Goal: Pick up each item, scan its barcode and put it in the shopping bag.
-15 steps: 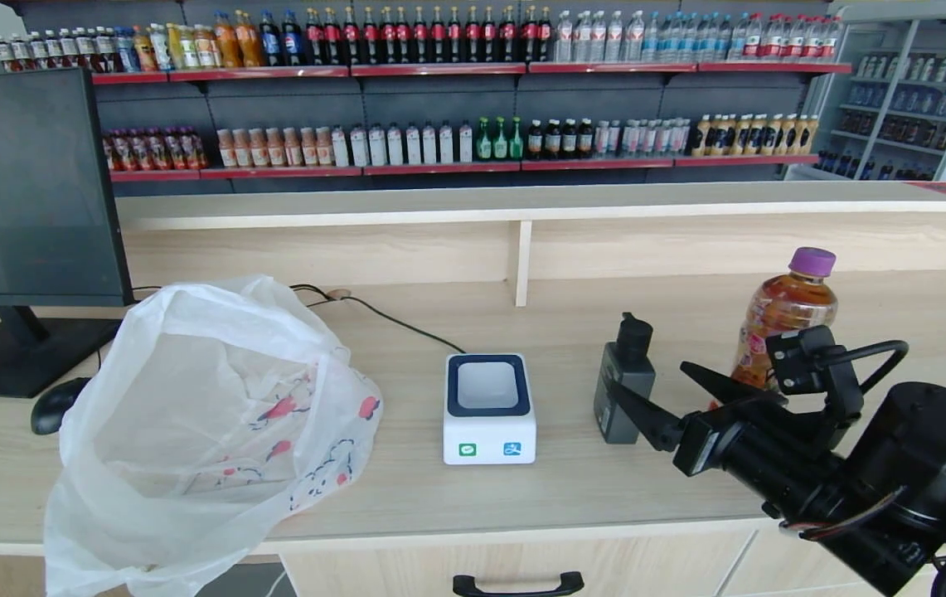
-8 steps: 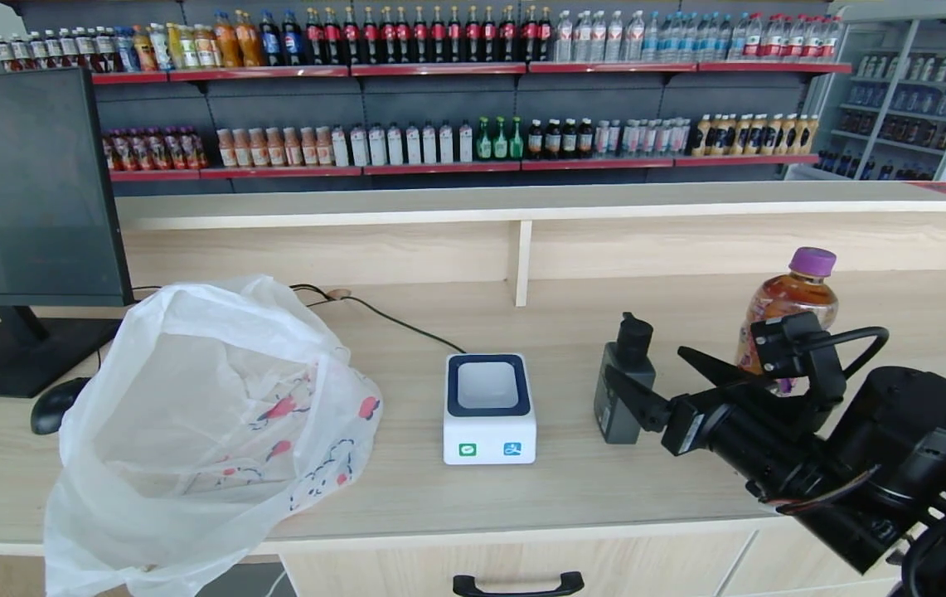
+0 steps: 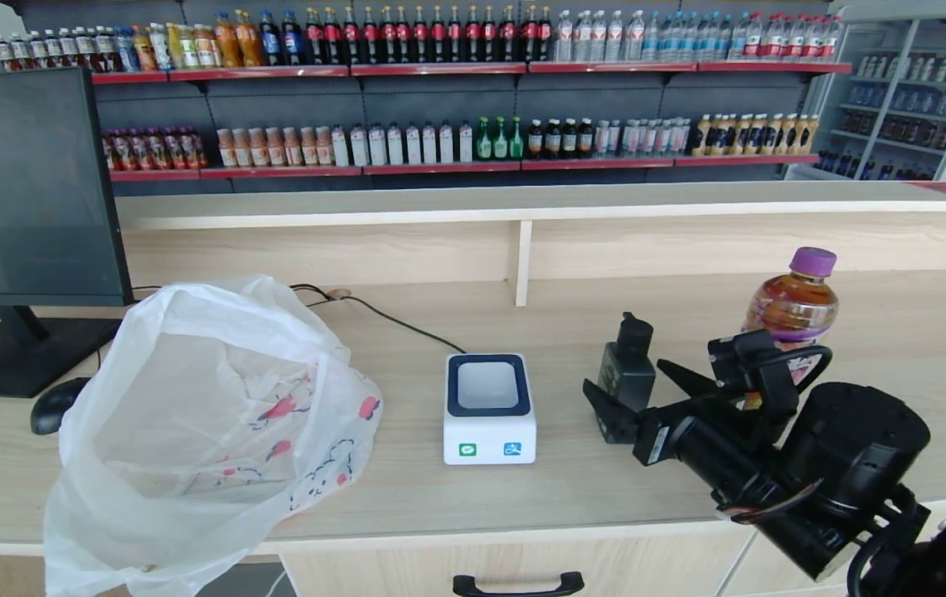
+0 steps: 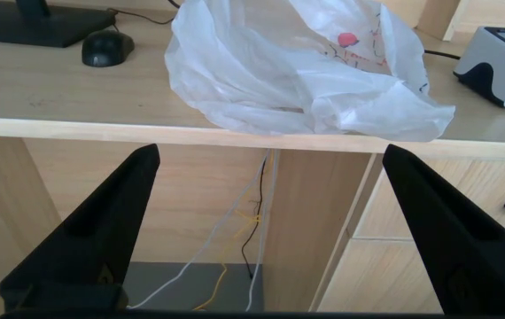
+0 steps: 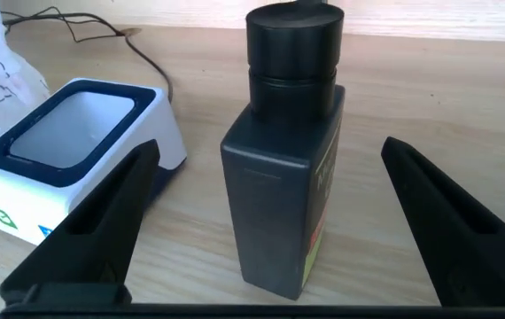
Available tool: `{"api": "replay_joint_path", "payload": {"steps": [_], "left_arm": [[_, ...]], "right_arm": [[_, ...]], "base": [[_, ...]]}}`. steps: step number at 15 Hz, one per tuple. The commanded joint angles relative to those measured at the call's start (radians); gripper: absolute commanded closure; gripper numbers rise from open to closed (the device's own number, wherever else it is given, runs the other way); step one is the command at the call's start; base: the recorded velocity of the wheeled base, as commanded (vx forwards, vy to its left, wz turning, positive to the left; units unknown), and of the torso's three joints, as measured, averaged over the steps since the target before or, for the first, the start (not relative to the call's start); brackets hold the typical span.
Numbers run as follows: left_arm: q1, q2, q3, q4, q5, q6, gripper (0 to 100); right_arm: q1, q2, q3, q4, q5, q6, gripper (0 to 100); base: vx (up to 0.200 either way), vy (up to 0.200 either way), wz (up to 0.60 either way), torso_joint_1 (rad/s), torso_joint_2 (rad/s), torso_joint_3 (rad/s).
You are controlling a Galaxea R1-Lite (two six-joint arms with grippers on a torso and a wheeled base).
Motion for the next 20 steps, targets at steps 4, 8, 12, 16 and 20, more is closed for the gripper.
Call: {"api": "replay_joint_path", "payload": {"steps": [4, 8, 12, 16, 20], "left_arm": [[0.0, 0.0, 0.0, 0.0, 0.0, 0.0, 0], [0.0, 0.0, 0.0, 0.0, 0.0, 0.0, 0], [0.0, 0.0, 0.0, 0.0, 0.0, 0.0, 0], [0.0, 0.0, 0.0, 0.0, 0.002, 0.0, 0], [0.0, 0.0, 0.0, 0.0, 0.0, 0.0, 0]], "right_arm": [[0.002, 0.073, -0.019, -0.005, -0.063, 0.004, 0], [0.001, 0.086, -0.033, -0.005, -0.067, 0.005, 0], [0.001, 0.097, -0.062, -0.005, -0.078, 0.018, 0], [-0.028, 0.128, -0.091, -0.005, -0.089, 0.018, 0], [-0.035, 0.129, -0.107, -0.005, -0.089, 0.019, 0]], "base": [[0.0, 0.0, 0.0, 0.0, 0.0, 0.0], [0.0, 0.0, 0.0, 0.0, 0.0, 0.0], [0.0, 0.0, 0.0, 0.0, 0.0, 0.0], [0.0, 0.0, 0.0, 0.0, 0.0, 0.0], [0.0, 0.0, 0.0, 0.0, 0.0, 0.0]]}}
